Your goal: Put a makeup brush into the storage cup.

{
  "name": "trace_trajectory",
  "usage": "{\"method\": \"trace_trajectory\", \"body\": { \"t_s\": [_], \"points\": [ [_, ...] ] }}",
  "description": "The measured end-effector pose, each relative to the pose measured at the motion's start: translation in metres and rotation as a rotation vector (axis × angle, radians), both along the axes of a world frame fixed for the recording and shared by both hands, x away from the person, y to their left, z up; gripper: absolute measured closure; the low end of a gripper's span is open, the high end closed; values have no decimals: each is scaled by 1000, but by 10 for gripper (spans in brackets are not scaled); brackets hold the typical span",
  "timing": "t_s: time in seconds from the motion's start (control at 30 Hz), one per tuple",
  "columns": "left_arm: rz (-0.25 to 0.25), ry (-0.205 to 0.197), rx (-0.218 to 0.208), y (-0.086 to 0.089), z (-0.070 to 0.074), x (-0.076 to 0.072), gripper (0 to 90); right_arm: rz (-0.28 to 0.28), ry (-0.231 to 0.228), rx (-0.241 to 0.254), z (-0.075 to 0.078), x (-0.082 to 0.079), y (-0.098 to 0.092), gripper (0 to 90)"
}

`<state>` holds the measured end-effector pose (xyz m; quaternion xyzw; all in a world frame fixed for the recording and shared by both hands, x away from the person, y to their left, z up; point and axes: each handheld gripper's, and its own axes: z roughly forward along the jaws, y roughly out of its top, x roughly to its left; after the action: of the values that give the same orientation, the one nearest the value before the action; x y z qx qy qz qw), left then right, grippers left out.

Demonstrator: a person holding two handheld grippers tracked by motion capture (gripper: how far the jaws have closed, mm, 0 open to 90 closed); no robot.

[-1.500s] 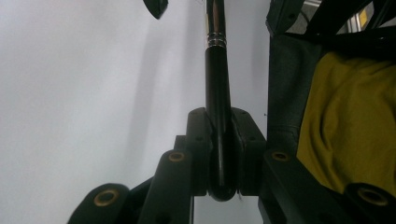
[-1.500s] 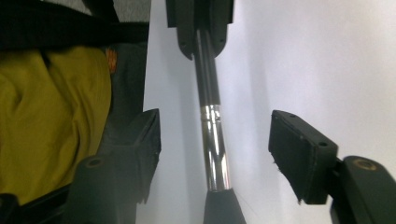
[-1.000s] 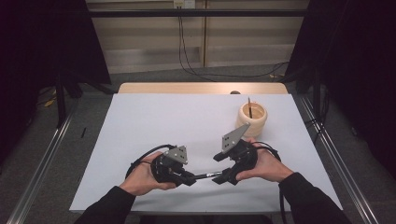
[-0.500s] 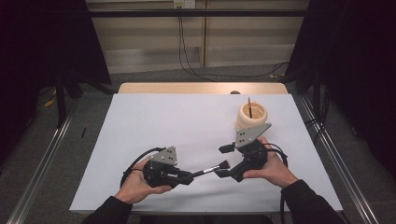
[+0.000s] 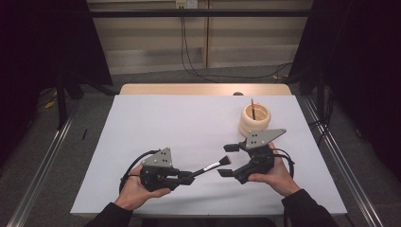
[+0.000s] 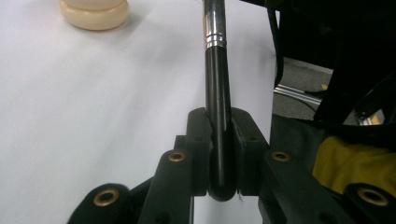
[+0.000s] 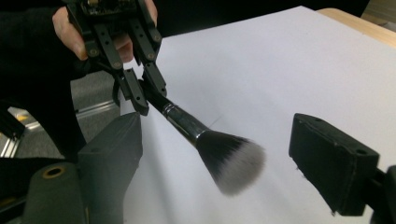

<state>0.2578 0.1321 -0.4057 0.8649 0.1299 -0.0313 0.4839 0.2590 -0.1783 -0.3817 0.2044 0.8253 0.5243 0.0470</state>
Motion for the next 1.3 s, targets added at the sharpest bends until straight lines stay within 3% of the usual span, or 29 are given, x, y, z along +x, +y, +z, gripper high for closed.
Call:
{"method": "trace_trajectory", "body": {
  "t_s": [0.17, 0.6, 0.97, 1.2, 1.3],
  "points": [
    [8, -13, -31, 0, 2, 0, 795, -14, 19, 35, -7, 1, -3, 151],
    [22, -64, -116, 4, 5, -2, 795, -28, 20, 142, -6, 2, -7, 253],
    [15, -69, -131, -1, 2, -3, 795, 7, 58, 186, -7, 2, -7, 395],
    [3, -70, -96, -2, -4, -1, 795, 42, 103, 193, -10, 6, -7, 484],
    [-3, -64, -104, -3, -8, 0, 795, 54, 120, 196, -12, 8, -7, 513]
  ]
}}
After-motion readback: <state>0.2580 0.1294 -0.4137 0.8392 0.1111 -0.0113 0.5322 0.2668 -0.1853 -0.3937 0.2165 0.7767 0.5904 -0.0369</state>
